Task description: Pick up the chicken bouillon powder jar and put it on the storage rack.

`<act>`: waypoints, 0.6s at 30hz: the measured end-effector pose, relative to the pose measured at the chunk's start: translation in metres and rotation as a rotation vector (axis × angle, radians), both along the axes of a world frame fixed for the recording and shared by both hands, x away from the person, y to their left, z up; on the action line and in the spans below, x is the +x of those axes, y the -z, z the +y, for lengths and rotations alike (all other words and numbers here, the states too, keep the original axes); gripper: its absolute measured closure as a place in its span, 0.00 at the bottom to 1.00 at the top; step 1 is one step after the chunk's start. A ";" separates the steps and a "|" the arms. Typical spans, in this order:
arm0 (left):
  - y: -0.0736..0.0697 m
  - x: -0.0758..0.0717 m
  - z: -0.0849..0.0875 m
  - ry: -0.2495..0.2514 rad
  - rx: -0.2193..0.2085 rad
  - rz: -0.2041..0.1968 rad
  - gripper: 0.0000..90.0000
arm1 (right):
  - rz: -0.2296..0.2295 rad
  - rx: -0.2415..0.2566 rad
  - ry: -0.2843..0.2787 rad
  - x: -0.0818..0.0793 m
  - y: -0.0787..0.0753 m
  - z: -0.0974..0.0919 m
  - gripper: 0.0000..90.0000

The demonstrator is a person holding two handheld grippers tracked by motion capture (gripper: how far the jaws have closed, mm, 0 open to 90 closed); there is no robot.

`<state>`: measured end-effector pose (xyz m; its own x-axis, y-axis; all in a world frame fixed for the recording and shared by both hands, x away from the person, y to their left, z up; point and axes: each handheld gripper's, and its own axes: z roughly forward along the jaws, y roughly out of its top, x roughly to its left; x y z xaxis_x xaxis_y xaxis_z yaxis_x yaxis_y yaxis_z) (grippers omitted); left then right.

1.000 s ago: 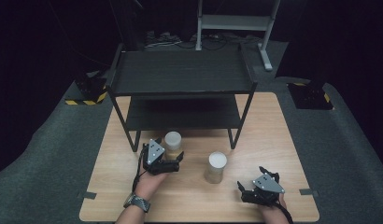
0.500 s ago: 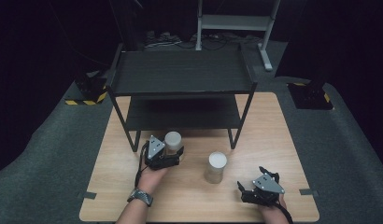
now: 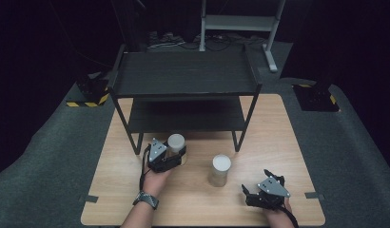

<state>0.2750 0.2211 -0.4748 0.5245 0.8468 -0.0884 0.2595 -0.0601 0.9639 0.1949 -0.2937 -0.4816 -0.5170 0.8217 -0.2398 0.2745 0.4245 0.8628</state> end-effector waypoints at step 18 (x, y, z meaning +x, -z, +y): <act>-0.005 -0.015 0.001 -0.001 0.010 -0.021 0.38 | 0.001 0.002 -0.004 0.000 0.000 -0.001 0.01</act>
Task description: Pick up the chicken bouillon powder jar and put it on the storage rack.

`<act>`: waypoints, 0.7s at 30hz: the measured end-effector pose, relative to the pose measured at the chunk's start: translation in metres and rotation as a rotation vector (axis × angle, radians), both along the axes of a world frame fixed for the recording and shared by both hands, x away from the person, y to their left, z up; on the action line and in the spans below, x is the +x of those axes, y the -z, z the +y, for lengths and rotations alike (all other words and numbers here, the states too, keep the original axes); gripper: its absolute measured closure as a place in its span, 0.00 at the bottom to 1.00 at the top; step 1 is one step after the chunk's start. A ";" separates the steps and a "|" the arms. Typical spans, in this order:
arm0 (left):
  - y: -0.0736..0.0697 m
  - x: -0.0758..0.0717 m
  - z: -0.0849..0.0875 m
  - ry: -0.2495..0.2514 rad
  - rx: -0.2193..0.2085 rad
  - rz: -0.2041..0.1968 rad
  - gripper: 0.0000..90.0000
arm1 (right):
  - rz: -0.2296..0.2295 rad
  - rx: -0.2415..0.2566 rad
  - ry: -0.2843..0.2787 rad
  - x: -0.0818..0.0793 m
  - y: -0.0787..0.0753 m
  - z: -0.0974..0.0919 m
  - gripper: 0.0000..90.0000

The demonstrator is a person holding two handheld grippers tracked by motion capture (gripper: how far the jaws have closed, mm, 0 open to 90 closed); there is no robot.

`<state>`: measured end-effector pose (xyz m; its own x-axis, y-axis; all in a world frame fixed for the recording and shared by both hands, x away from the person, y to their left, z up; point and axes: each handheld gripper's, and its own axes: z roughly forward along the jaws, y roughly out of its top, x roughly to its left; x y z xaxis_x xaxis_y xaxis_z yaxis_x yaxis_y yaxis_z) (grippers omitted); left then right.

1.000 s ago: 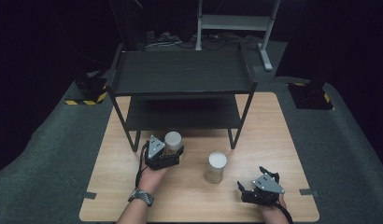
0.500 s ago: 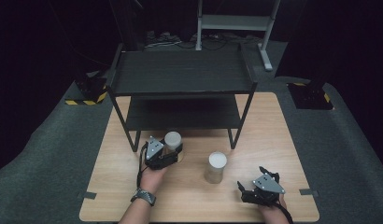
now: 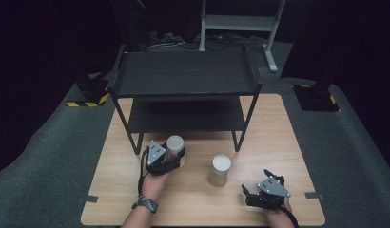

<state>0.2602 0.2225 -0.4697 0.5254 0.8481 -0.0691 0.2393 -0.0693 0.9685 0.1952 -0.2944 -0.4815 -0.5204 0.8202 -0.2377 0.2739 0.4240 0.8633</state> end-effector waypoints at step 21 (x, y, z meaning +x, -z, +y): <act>-0.022 -0.038 0.015 0.014 -0.006 -0.057 0.38 | -0.002 -0.009 0.002 -0.001 0.000 0.002 0.01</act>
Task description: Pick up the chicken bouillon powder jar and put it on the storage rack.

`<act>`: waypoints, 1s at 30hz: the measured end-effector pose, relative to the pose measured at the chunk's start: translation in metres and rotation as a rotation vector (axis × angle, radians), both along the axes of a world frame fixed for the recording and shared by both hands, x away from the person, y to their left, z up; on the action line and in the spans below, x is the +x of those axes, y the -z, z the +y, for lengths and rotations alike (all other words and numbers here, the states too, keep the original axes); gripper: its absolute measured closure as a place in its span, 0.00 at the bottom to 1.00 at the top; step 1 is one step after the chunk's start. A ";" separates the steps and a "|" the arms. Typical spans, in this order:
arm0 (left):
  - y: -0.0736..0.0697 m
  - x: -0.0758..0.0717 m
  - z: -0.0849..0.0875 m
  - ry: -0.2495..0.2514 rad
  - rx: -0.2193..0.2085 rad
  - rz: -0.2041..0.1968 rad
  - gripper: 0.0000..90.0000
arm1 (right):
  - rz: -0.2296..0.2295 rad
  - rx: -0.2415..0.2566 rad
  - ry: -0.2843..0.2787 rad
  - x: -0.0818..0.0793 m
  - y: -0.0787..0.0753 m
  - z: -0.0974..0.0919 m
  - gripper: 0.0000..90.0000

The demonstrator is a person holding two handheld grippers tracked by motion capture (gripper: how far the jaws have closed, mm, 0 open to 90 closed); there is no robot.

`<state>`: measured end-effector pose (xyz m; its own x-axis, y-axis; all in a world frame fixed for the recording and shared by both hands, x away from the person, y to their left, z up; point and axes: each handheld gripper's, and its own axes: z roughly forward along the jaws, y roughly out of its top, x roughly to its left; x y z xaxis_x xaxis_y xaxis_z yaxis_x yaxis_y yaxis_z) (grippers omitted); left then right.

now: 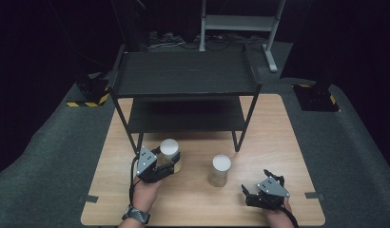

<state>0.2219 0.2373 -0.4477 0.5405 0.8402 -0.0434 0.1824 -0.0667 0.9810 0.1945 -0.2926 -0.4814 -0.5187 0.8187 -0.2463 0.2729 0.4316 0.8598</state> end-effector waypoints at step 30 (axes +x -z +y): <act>-0.037 -0.024 0.014 0.012 -0.049 -0.090 0.38 | -0.002 -0.003 -0.001 0.000 0.000 0.000 0.01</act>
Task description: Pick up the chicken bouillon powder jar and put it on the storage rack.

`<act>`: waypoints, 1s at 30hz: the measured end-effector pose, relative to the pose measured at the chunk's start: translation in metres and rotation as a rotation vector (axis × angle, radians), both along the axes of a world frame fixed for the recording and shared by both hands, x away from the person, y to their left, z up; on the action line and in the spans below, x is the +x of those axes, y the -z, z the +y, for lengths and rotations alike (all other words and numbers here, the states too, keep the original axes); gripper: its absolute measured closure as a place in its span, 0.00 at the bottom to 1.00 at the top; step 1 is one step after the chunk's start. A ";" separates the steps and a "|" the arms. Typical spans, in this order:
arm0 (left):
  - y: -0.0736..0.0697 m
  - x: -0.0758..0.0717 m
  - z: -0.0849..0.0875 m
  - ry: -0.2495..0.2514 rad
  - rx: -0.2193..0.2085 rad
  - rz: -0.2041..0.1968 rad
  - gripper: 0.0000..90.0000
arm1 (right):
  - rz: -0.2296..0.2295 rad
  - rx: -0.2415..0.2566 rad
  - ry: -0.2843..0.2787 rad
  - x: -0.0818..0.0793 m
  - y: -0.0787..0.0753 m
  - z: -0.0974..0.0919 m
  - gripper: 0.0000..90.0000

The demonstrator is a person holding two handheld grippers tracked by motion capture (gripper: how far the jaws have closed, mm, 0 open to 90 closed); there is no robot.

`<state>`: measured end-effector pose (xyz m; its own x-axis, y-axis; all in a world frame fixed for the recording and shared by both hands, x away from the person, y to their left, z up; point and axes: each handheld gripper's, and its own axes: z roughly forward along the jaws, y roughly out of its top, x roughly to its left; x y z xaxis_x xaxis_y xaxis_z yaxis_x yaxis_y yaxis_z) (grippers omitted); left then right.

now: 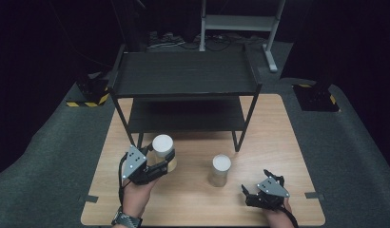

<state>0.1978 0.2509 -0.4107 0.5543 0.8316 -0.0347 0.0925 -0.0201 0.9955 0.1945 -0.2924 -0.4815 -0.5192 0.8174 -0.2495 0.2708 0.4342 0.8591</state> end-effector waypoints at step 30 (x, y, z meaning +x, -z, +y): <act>-0.056 0.001 0.013 -0.018 -0.022 -0.093 0.38 | -0.001 -0.001 0.001 0.000 0.000 0.000 0.01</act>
